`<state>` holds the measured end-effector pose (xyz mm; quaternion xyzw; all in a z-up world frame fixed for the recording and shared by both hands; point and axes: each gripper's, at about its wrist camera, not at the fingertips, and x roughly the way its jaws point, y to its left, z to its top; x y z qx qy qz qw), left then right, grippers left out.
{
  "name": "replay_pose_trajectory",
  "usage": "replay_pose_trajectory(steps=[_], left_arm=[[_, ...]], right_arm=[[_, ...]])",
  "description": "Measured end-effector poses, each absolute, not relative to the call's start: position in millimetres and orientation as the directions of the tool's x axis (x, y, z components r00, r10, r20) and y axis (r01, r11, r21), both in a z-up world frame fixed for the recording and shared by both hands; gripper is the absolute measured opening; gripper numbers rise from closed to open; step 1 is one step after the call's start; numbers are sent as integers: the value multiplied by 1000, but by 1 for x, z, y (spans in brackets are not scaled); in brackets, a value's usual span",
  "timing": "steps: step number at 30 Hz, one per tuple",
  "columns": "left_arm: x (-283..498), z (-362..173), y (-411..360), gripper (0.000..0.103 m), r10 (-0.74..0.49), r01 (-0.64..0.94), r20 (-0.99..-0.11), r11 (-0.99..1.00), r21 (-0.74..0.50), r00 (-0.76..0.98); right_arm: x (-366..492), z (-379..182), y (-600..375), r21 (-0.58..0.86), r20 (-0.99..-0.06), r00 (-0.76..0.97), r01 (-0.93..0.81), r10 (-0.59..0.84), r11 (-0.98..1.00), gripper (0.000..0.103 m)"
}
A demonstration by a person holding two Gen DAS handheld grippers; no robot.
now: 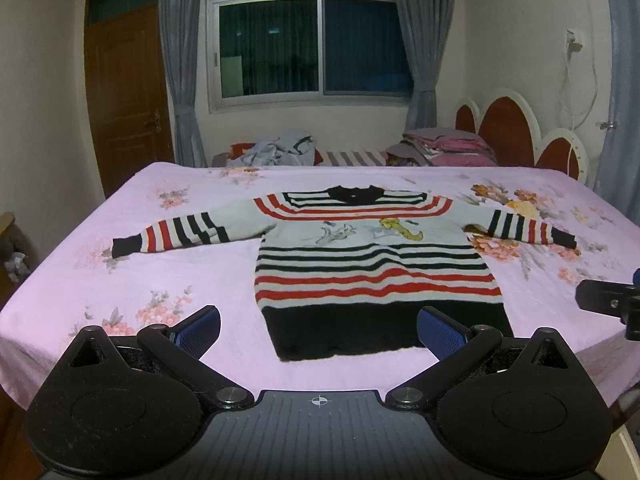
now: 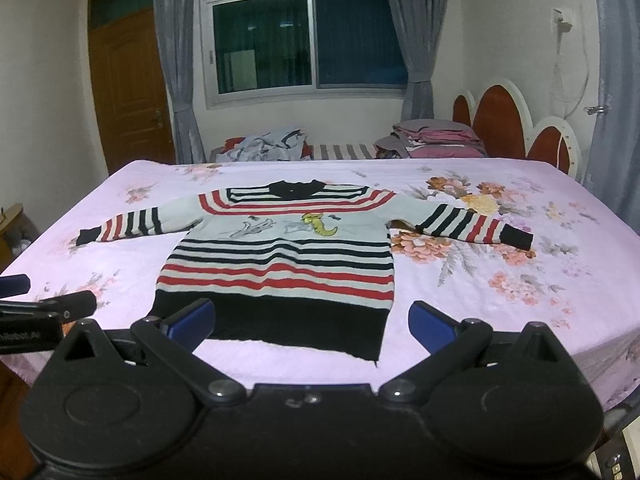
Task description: Fold small clothes
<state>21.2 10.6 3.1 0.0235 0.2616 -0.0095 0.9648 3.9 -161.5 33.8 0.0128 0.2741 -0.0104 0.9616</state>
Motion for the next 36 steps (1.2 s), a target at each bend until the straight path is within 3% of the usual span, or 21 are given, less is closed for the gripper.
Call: replay_pose_trajectory(steps=[17,20,23,26,36], left_arm=[[74,-5,12,103,-34,51,-526,999,17,850],[95,-11,10,103,6,15,-535,999,33,845],[123,-18,9,103,24,-4,-569,999,36,822],[147,-24,7,103,-37,35,-561,999,-14,827],[265,-36,-33,103,-22,-1,-565,999,-40,825]], right_arm=[[44,25,-192,58,-507,860,102,-58,993,103],[63,19,-202,72,-501,863,119,-67,990,103],[83,14,-215,90,-493,866,142,-80,986,97],[109,7,-234,93,-495,863,166,-99,982,93],[213,-13,-327,112,-536,822,295,-193,949,75]])
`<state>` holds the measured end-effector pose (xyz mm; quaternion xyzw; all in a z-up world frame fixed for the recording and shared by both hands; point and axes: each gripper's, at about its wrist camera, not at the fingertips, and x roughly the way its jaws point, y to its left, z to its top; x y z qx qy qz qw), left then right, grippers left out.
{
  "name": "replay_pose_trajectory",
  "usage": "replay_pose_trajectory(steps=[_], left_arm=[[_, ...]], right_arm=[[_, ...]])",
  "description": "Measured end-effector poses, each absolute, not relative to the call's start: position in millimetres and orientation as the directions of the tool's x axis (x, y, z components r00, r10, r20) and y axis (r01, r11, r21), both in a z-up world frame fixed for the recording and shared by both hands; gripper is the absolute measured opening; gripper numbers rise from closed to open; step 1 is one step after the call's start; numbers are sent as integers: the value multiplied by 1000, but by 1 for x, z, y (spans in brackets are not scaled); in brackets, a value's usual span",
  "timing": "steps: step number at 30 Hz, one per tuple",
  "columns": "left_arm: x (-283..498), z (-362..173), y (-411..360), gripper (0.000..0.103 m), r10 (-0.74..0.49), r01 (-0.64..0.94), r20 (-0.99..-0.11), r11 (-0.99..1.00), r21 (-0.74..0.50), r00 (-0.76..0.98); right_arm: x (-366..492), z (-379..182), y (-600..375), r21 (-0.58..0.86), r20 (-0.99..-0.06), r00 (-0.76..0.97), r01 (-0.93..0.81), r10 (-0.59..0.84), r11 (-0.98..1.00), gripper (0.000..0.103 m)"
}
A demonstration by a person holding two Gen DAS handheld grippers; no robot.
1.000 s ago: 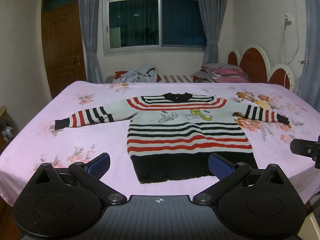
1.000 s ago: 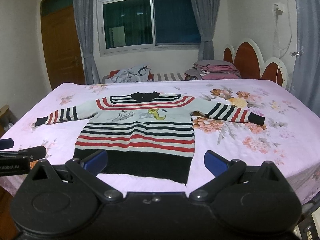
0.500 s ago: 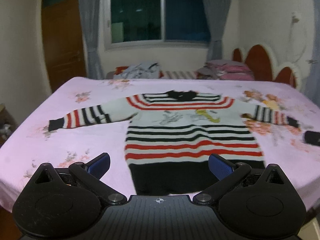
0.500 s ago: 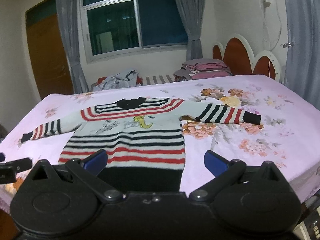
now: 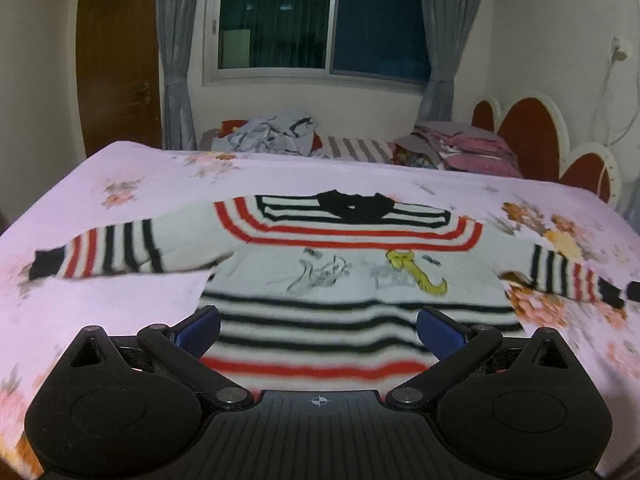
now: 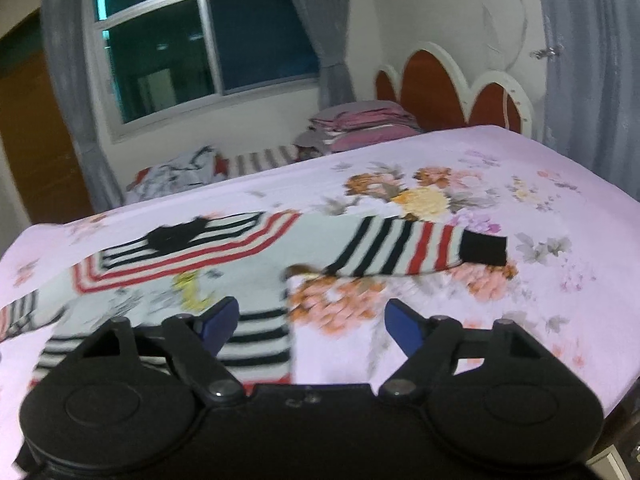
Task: Fold small clothes
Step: 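Grasp the black cuff of the nearest sleeve with the right tool and fold it across the body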
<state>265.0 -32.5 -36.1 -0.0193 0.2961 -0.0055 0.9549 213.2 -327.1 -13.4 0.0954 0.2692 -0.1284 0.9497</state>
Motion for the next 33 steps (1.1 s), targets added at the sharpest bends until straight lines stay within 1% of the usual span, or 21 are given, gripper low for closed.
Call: replay_pose_trajectory(steps=[4,6,7,9,10,11,13,14,17,18,21,24,27,31,32,33], left_arm=[[316,-45,-55,103,-6,-27,-584,999,-47,812],[338,-50,-64,103,-28,-25,-600,997,-79,800],[345,-53,-68,103,-25,-35,-593,995,-90,805],[361,-56,-78,103,-21,-46,-576,994,-102,817],[367,-60,-82,103,-25,-40,-569,994,-102,822],[374,-63,-86,103,-57,-16,-568,992,-123,821],[387,-69,-88,103,-156,35,-579,976,-215,801],[395,-73,-93,103,-169,38,-592,973,-226,788],[411,-81,-111,103,-185,86,-615,979,-187,767],[417,-83,-118,103,-164,76,-631,984,-164,758],[433,-88,-129,103,-129,35,-666,988,-153,735],[445,-89,-141,103,-132,62,-692,990,-126,709],[451,-87,-148,103,-129,83,-701,992,-100,701],[457,-89,-149,103,-128,62,-726,991,-118,676],[458,-90,-149,103,-125,54,-733,991,-120,669],[459,-90,-149,103,-120,48,-735,992,-118,667]], right_arm=[[250,-25,-373,127,-554,798,361,-236,924,72],[267,-34,-395,136,-570,781,395,-254,908,68],[274,-38,-407,146,-577,774,411,-260,900,67],[288,-49,-430,165,-595,756,447,-273,879,60],[293,-54,-440,177,-602,749,464,-277,868,59],[298,-60,-449,191,-611,741,480,-280,856,57],[307,-71,-466,209,-624,727,508,-286,836,55],[312,-77,-475,218,-631,720,520,-287,826,53],[323,-95,-496,248,-652,705,547,-279,799,48],[326,-101,-502,260,-661,699,556,-274,790,46],[333,-119,-521,300,-685,682,585,-257,753,44],[335,-133,-537,362,-691,685,607,-233,707,42],[335,-140,-549,410,-670,705,611,-230,677,40],[339,-145,-561,461,-651,724,615,-227,639,37],[340,-145,-564,464,-647,727,613,-228,639,35],[342,-146,-565,461,-647,727,612,-229,642,29]])
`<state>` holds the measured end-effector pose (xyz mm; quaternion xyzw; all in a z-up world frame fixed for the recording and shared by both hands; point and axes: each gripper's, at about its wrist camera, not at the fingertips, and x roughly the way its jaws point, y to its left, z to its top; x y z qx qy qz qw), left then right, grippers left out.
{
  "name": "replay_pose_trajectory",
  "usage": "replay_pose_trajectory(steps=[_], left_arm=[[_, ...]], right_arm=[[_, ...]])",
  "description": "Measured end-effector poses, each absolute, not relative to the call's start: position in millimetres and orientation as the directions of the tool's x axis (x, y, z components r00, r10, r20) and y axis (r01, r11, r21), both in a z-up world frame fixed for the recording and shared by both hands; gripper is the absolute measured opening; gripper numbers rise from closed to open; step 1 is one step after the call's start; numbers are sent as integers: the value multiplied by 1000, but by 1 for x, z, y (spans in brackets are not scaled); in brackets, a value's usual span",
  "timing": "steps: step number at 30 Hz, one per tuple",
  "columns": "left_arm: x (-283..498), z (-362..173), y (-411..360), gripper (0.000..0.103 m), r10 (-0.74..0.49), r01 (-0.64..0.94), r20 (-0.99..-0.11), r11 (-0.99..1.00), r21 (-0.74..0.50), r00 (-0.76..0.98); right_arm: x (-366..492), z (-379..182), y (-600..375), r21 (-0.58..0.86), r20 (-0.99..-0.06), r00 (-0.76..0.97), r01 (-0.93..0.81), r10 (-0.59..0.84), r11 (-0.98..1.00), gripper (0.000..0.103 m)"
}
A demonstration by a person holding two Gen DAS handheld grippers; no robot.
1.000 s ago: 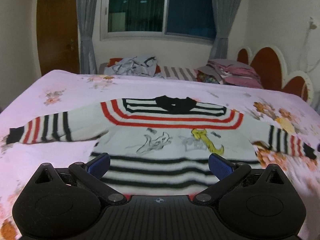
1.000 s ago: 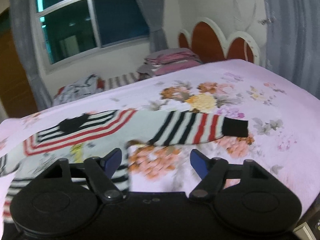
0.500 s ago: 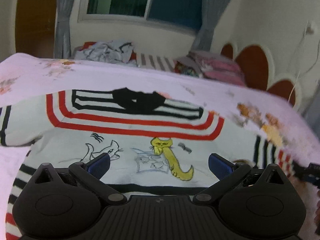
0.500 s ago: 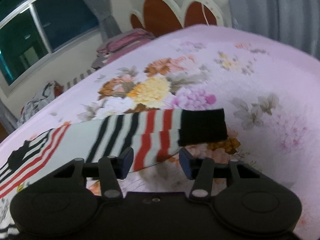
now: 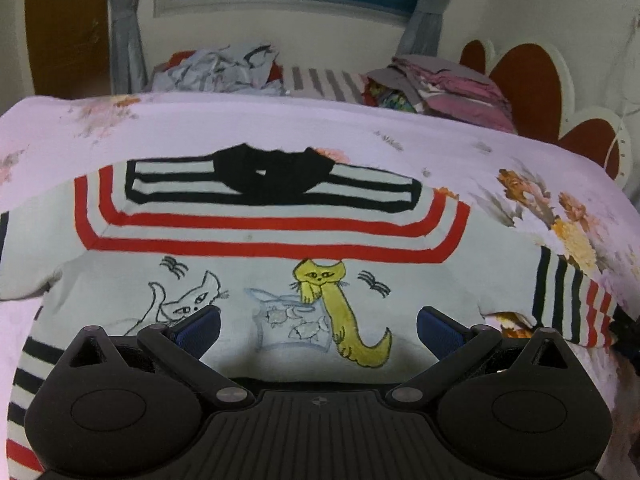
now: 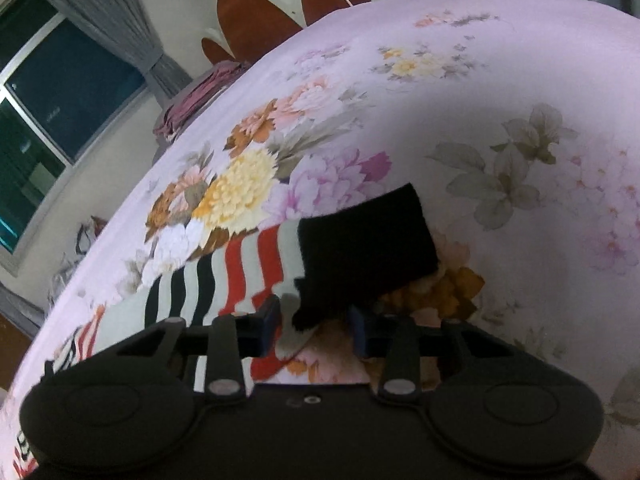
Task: Fold small clothes
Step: 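Grasp the black cuff of the nearest sleeve with the right tool and fold it across the body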
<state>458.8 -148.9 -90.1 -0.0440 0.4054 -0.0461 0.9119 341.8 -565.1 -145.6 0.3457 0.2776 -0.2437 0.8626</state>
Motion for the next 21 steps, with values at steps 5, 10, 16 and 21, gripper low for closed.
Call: replay_pose_trajectory(steps=[5,10,16,21], left_arm=[[457,-84,-151,103,40,-30,-706,999,26,708],[455,-77,-133,103,138,-112,-659,990,82,740],[449,-78,-104,103,210,-183,-682,977,113,701],[440,-90,-75,103,223,-199,-702,973,118,676]], right_arm=[[342,-133,-563,397,-596,763,550,-249,734,9],[356,-139,-562,253,-660,701,547,-271,798,9],[378,-120,-536,235,-610,744,498,-273,835,9],[408,-97,-489,255,-578,803,345,-144,903,8]])
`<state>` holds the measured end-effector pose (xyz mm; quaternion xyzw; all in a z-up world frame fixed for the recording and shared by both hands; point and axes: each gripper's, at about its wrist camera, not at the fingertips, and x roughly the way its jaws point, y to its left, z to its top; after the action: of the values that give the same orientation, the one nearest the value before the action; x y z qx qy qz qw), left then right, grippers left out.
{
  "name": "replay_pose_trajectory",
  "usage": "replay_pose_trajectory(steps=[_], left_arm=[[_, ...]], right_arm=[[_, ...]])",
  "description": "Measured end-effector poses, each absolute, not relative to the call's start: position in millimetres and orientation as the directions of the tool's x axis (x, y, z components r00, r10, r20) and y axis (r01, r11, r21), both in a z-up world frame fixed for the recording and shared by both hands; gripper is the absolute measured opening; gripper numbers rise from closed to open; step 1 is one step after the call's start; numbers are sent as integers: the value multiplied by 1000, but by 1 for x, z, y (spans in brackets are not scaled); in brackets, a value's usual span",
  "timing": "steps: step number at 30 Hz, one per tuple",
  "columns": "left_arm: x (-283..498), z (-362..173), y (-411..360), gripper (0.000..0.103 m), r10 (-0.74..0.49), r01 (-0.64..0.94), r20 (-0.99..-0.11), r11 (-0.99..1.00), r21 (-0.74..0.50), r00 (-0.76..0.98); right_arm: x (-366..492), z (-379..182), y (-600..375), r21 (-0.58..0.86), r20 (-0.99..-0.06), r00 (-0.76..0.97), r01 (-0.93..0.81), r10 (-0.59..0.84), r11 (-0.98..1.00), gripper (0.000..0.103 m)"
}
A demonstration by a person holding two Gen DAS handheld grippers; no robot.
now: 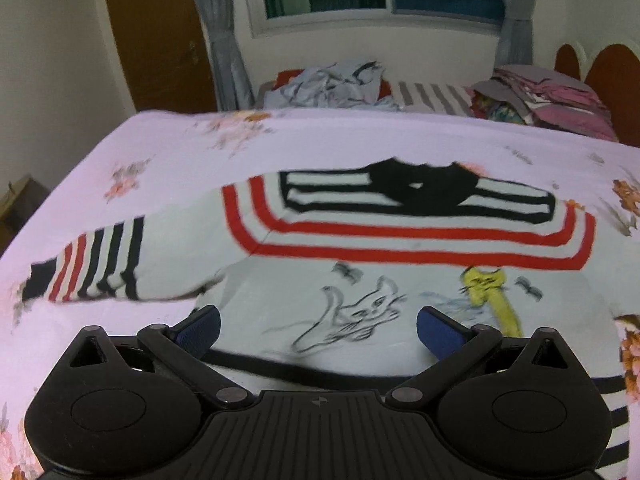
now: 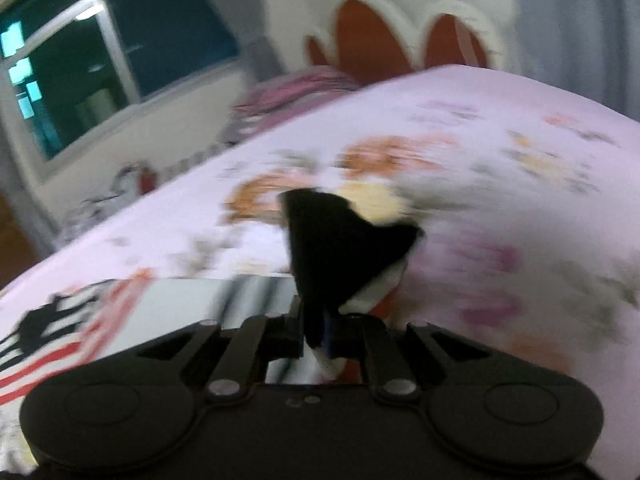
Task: Fold small clothes
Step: 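Grasp the black cuff of the nearest sleeve with the right tool and fold it across the body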
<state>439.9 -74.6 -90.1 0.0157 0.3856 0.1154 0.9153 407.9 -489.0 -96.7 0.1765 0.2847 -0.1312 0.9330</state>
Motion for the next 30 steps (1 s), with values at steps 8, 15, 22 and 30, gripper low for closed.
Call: replay_pose_trajectory(steps=[8,15,22,30], left_arm=[[457,-114,-32,103,162,-159,-739,984,75,654],[464,-119,3,103,110,-113,-723,993,45,682],[474,-131,38,103,78,-105,-747,994,10,660],[476,-130,53,103,22,-66,-752,997,-28,659]], right_arm=[[453,-83,-372,202,-605,795,118,29,972,8],[476,-97,-277,127,-660,747,-2,86,992,8],[483,-114,-214,91,-696,706,-94,130,991,9],[493,-139,-165,96,-724,667,-156,177,983,10]])
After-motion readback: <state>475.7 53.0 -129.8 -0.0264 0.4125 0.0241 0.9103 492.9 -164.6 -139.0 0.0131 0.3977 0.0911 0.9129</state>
